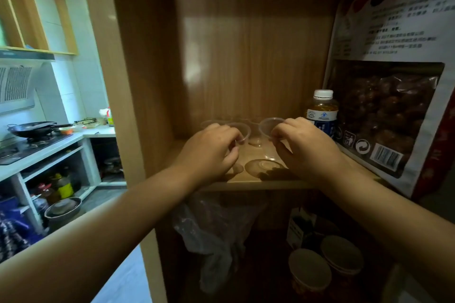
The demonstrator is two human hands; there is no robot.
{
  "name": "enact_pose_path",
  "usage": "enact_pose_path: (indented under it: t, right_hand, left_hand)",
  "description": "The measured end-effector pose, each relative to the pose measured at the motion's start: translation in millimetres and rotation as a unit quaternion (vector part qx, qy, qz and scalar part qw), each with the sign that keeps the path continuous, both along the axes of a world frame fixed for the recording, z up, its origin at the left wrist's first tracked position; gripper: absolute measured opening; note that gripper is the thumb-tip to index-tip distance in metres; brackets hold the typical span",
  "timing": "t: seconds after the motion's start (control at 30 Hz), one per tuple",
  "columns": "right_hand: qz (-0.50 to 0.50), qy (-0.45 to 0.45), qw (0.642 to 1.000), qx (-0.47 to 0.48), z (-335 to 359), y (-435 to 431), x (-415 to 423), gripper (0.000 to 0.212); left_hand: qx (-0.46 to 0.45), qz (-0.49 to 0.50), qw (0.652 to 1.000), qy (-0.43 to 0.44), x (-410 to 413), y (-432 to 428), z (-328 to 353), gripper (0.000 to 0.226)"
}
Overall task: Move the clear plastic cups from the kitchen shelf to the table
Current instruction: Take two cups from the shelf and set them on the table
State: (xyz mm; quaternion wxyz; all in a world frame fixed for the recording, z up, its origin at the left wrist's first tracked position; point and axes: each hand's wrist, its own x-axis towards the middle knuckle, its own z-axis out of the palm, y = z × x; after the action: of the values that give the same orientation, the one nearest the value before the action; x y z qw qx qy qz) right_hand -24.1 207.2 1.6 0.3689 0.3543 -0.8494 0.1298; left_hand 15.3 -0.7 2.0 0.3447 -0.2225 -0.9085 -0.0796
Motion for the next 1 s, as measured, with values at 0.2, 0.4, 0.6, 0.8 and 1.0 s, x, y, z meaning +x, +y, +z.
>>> enact_pose_path:
  t: [0.2,0.4,0.6,0.8,1.0]
  right_hand:
    - [0.043,0.005,0.999,-0.002,1,-37,58,0.015]
    - [0.141,0.028,0.988,-0.055,-13,-110,143,0.012]
    - [0.246,0.011,0.967,-0.059,-14,-209,215,0.004]
    - [0.37,-0.028,0.928,-0.041,-29,-319,316,0.004]
    - [0.495,-0.085,0.863,-0.059,-64,-419,441,0.005]
  left_hand:
    - [0.032,0.0,0.999,0.029,72,-29,3,0.012]
    - [0.015,0.073,0.995,0.062,177,-94,-10,0.01]
    - [0.055,0.196,0.979,0.027,294,-178,-16,0.024]
    - [0.093,0.306,0.947,0.015,438,-252,-37,0.023]
    - [0.086,0.441,0.893,-0.003,598,-300,-60,0.007]
